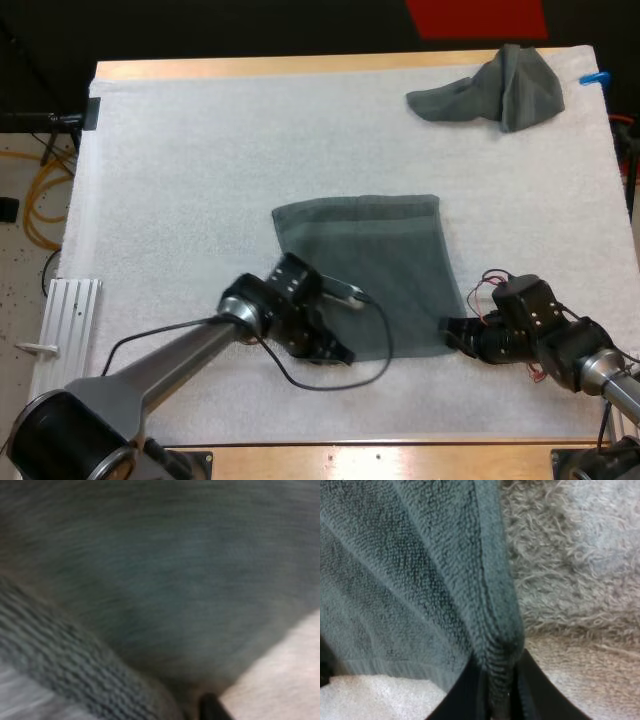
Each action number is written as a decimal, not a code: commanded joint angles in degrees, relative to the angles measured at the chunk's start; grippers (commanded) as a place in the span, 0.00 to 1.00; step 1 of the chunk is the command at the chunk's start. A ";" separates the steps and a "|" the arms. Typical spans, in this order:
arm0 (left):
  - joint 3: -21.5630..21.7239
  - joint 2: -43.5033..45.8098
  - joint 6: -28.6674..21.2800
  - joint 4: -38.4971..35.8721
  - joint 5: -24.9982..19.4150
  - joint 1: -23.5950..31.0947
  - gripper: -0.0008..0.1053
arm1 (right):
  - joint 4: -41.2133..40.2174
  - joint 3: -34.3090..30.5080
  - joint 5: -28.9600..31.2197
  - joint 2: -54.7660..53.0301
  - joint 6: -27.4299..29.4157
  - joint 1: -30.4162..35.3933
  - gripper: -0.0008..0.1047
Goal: Pick towel from pile fold and stack
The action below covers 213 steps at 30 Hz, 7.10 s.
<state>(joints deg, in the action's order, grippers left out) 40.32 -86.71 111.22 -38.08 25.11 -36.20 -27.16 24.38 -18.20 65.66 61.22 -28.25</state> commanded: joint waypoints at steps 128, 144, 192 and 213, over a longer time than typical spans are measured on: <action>0.62 60.21 -4.31 -14.27 3.36 23.51 0.61 | 4.37 20.78 -16.27 24.25 20.87 23.18 0.71; 0.62 60.21 -3.03 -14.27 3.36 23.51 0.61 | 6.73 23.26 -20.36 31.94 20.39 15.06 0.71; 0.62 60.21 -3.03 -14.34 4.24 23.51 0.61 | -16.21 33.36 -5.46 24.65 22.92 7.78 0.02; 0.62 60.21 -3.03 -14.34 4.24 23.51 0.61 | -7.88 33.66 -12.30 30.38 21.82 2.73 0.74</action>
<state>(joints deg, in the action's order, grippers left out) 40.87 -26.26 107.53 -52.60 28.91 -12.66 -35.45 57.45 -29.60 96.72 82.40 -25.37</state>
